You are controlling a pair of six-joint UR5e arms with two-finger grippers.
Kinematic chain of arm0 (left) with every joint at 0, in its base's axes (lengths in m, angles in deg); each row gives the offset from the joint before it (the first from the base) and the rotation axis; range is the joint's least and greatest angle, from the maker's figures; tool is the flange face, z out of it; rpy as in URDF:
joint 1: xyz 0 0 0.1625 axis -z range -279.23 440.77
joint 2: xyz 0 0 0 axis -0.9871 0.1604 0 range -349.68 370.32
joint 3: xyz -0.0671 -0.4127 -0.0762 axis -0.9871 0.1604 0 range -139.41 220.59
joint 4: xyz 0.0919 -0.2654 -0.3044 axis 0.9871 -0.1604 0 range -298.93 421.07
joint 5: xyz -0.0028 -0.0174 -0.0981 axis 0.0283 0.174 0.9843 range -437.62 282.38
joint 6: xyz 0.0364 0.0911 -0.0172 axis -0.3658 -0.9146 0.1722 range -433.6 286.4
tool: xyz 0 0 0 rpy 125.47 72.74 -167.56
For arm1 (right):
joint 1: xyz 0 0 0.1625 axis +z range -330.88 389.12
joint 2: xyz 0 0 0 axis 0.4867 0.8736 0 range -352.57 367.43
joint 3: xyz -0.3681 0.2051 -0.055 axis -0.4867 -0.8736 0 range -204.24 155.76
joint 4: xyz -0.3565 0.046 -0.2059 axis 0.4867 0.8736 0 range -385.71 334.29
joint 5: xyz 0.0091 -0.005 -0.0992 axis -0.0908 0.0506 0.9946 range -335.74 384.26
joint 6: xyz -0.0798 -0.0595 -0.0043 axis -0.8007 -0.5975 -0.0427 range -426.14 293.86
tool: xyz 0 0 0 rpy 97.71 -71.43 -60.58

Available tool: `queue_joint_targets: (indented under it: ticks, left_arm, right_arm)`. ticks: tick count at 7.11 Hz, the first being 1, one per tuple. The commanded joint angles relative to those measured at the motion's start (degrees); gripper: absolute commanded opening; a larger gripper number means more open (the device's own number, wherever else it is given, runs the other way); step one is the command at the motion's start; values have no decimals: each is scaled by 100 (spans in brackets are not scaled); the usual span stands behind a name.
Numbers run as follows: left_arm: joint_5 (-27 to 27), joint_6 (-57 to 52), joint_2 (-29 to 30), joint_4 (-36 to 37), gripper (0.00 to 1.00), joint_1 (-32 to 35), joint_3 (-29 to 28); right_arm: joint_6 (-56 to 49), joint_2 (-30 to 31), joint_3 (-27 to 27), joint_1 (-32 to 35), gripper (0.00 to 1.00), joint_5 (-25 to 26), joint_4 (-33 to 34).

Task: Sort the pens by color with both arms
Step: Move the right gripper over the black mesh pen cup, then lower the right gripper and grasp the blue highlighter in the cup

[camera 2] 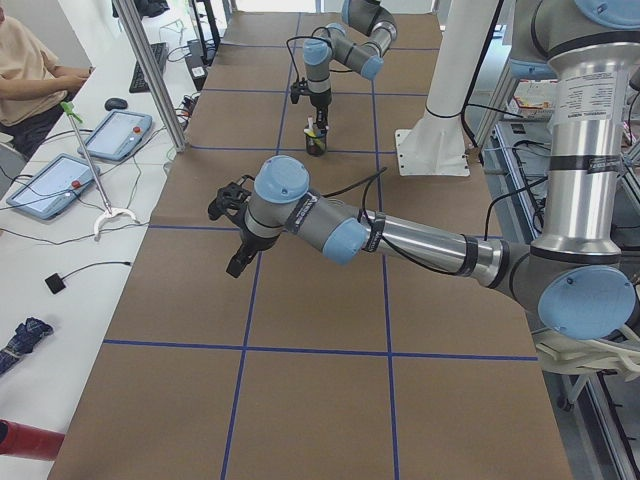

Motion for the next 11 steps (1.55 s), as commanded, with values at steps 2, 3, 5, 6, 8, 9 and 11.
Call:
queue_joint_targets:
  ticks: [2, 3, 5, 6, 8, 9, 11]
  left_arm:
    - [0, 1, 15, 0, 100, 0, 6]
    - [0, 1, 15, 0, 100, 0, 6]
    - [0, 1, 15, 0, 100, 0, 6]
    - [0, 1, 15, 0, 100, 0, 6]
    - [0, 1, 23, 0, 100, 0, -2]
    - [0, 1, 23, 0, 100, 0, -2]
    - [0, 1, 23, 0, 100, 0, -2]
  right_arm:
    - [-1, 57, 61, -3, 43, -84, 187]
    - [-1, 48, 62, -3, 42, -84, 196]
    - [-9, 48, 44, -3, 40, -84, 188]
    - [-10, 48, 27, -12, 37, -84, 188]
    - [-10, 40, 9, -47, 37, -84, 188]
    - [-10, 66, -9, -99, 37, -84, 179]
    - [-10, 75, 17, -117, 30, -84, 179]
